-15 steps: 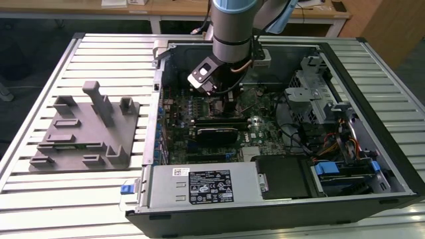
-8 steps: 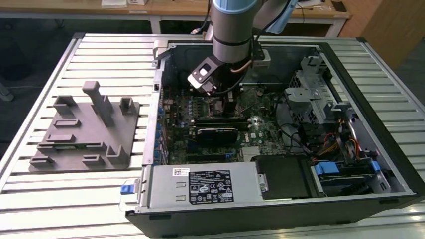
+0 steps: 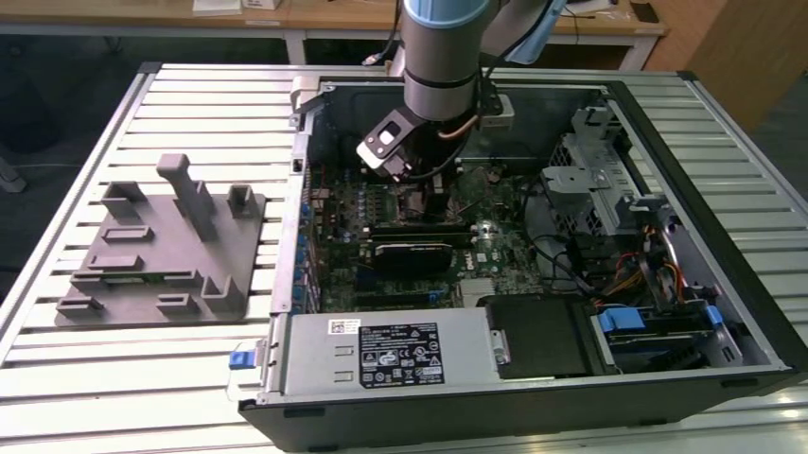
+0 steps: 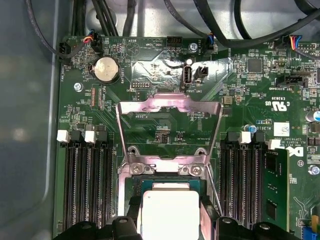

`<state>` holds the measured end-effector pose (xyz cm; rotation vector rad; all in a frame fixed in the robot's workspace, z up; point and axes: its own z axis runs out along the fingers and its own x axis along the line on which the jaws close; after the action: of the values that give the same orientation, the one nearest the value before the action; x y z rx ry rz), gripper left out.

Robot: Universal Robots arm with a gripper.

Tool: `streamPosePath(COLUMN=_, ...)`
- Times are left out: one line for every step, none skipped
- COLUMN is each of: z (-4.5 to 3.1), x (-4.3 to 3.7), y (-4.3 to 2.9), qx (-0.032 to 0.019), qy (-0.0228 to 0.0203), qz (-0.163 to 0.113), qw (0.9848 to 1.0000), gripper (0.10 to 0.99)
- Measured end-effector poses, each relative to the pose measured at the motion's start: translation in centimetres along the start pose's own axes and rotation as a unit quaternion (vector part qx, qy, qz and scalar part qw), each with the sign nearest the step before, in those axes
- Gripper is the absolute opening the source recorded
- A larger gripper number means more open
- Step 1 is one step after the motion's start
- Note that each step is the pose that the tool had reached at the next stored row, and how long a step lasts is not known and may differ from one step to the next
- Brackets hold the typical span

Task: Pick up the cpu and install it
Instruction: 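Place the cpu into insertion slot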

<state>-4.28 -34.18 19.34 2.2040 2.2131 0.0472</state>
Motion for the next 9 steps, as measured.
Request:
streamPosePath(z=0.00, x=0.00, y=-0.01, qx=0.0000, qy=0.0013, qz=0.000, qw=1.0000, gripper=0.541)
streamPosePath(z=0.00, x=0.00, y=-0.02, qx=-0.0001, qy=0.0025, qz=0.000, qw=1.0000, gripper=0.541)
streamPosePath(z=0.00, x=0.01, y=-0.03, qx=-0.0001, qy=0.0034, qz=0.000, qw=1.0000, gripper=0.541)
streamPosePath(z=0.01, x=0.01, y=-0.03, qx=-0.0001, qy=0.0039, qz=0.000, qw=1.0000, gripper=0.541)
streamPosePath(z=0.01, x=0.01, y=-0.02, qx=-0.0001, qy=0.0041, qz=0.000, qw=1.0000, gripper=0.541)
streamPosePath(z=0.06, x=0.00, y=-0.02, qx=0.0000, qy=0.0038, qz=0.004, qw=1.0000, gripper=0.541)
streamPosePath(z=0.08, x=0.00, y=-0.02, qx=0.0000, qy=0.0037, qz=0.006, qw=1.0000, gripper=0.541)
streamPosePath(z=0.09, x=0.00, y=-0.02, qx=0.0000, qy=0.0036, qz=0.008, qw=1.0000, gripper=0.541)
streamPosePath(z=0.10, x=0.00, y=-0.02, qx=-0.0001, qy=0.0036, qz=0.010, qw=0.9999, gripper=0.541)
